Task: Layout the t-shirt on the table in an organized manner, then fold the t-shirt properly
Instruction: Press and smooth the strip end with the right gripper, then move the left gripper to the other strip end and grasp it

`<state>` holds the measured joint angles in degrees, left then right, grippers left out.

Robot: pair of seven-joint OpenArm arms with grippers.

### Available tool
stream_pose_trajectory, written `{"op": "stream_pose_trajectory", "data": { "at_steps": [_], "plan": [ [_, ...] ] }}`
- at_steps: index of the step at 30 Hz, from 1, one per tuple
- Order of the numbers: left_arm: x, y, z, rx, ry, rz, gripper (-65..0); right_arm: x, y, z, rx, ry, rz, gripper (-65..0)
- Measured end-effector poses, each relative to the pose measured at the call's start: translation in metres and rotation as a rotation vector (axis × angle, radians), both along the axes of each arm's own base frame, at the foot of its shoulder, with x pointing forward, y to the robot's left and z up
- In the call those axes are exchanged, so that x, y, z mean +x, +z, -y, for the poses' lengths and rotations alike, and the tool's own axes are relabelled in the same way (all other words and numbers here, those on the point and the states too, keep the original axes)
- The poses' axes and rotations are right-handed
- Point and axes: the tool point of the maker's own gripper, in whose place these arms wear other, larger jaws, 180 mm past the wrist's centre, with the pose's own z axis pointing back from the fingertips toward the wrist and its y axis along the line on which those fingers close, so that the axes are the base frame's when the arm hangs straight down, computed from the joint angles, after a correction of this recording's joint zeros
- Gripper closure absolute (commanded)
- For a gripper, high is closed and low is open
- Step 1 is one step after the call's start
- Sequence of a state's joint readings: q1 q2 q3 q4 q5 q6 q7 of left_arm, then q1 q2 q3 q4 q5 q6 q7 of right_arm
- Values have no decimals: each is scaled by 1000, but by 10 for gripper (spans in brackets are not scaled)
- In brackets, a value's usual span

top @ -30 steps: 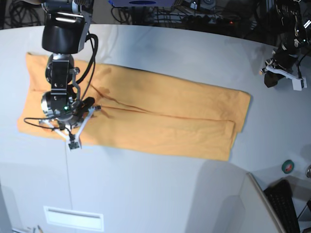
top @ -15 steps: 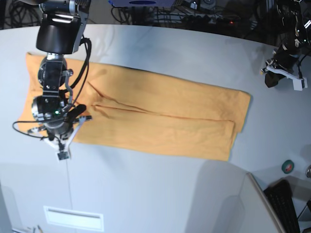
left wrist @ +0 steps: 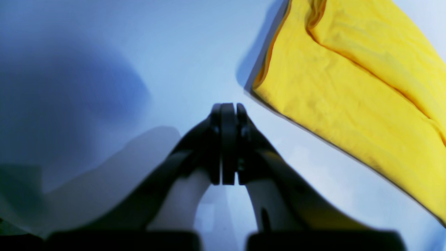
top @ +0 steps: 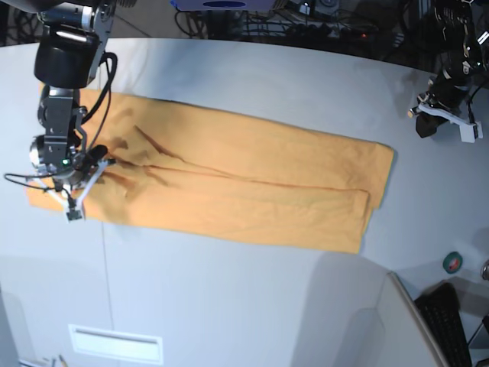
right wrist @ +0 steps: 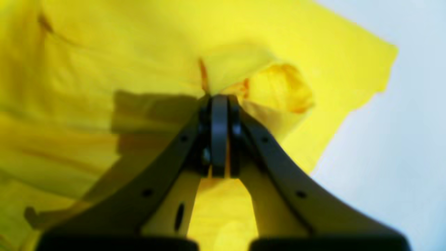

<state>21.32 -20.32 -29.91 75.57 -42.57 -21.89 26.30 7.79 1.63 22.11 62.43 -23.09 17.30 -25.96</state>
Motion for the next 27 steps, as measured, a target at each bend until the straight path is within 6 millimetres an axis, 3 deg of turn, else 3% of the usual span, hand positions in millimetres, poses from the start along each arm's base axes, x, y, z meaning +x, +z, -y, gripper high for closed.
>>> {"op": "stream_pose_trajectory", "data": {
  "at_steps": [6,8,12,14,18,20,21,23,25,26,27],
  "plan": [
    [-2,3,-1,11,-11,-3,0,9,43,15,-70,-14,126,0],
    [1,9,2,18,-24,11,0,9,36,13,-58,-15,107,0],
    [9,24,11,32,-64,56,0,-3,-2,11,-14,-14,-11,0],
    [14,30,14,39,-78,69,0,-3,-2,10,-13,-11,-4,0],
    [21,42,9,70,-100,90,0,3,32,7,-44,-6,112,0],
    [29,51,0,103,-117,94,0,-4,50,3,-69,-9,157,0],
    [35,56,-7,117,-113,102,-56,-8,58,-1,-75,-3,178,0],
    [51,67,-10,131,-124,129,-336,-16,72,-8,-81,9,223,0],
    [67,76,-8,124,-134,149,-564,-27,74,-15,-97,41,217,0],
    [74,78,-7,122,-136,157,-629,-32,72,-18,-99,57,208,0],
    [82,80,-7,109,-129,168,-650,-39,67,-22,-97,70,192,0]
  ]
}}
